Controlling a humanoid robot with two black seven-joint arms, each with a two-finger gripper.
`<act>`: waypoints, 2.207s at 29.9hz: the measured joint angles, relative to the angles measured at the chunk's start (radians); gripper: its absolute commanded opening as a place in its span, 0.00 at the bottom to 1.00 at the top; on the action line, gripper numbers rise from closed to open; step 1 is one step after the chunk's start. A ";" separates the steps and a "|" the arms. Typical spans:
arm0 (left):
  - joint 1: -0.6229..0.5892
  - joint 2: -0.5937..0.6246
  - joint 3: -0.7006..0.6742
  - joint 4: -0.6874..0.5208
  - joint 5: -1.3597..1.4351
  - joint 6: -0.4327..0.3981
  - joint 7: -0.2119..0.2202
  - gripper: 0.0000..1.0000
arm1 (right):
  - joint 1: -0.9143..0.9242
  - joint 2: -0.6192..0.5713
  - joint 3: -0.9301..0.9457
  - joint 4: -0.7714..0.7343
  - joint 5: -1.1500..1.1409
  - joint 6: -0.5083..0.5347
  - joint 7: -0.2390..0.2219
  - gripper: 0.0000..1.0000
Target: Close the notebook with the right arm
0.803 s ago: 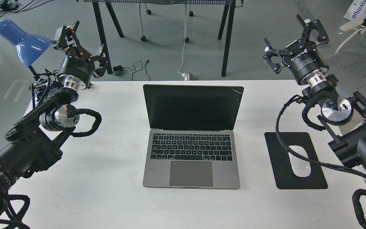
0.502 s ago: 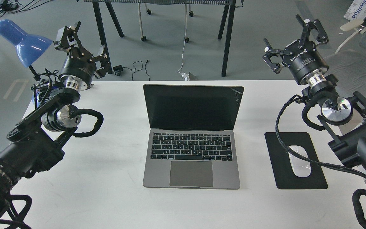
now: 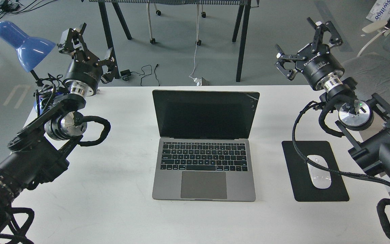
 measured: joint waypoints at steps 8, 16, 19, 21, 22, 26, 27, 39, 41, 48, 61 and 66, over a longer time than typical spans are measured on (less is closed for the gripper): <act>0.000 0.000 0.000 0.000 0.000 0.000 0.000 1.00 | 0.146 -0.050 -0.225 -0.002 -0.073 -0.029 -0.011 1.00; 0.000 0.000 0.000 0.000 0.000 0.000 0.000 1.00 | 0.292 -0.075 -0.474 -0.039 -0.104 -0.046 -0.021 1.00; 0.000 0.000 -0.001 0.000 -0.001 0.000 0.000 1.00 | 0.328 -0.075 -0.535 -0.077 -0.150 -0.047 -0.022 1.00; 0.000 0.000 -0.002 0.000 -0.001 0.000 0.000 1.00 | 0.345 -0.075 -0.555 -0.095 -0.183 -0.047 -0.022 1.00; 0.000 0.000 -0.002 0.000 -0.001 0.000 0.000 1.00 | 0.349 -0.073 -0.560 -0.099 -0.195 -0.047 -0.022 1.00; 0.000 0.000 -0.002 0.000 0.000 0.000 0.000 1.00 | 0.363 -0.066 -0.573 -0.108 -0.259 -0.047 -0.025 1.00; 0.000 0.000 -0.001 0.000 0.000 0.000 0.000 1.00 | 0.366 -0.063 -0.579 -0.108 -0.283 -0.047 -0.029 1.00; 0.000 0.000 -0.001 0.000 0.000 0.000 0.000 1.00 | 0.444 -0.006 -0.712 -0.154 -0.407 -0.038 -0.048 1.00; 0.000 0.000 -0.001 0.000 0.000 0.000 0.000 1.00 | 0.452 -0.003 -0.745 -0.154 -0.407 -0.034 -0.050 1.00; 0.000 0.000 -0.002 0.000 0.000 0.000 0.000 1.00 | 0.461 -0.002 -0.790 -0.155 -0.406 -0.009 -0.053 1.00; 0.000 0.000 -0.004 0.000 0.000 0.000 0.000 1.00 | 0.461 -0.010 -0.811 -0.146 -0.411 0.090 -0.071 1.00; 0.000 0.000 -0.005 0.000 0.000 0.000 0.000 1.00 | 0.472 -0.012 -0.834 -0.144 -0.412 0.120 -0.075 1.00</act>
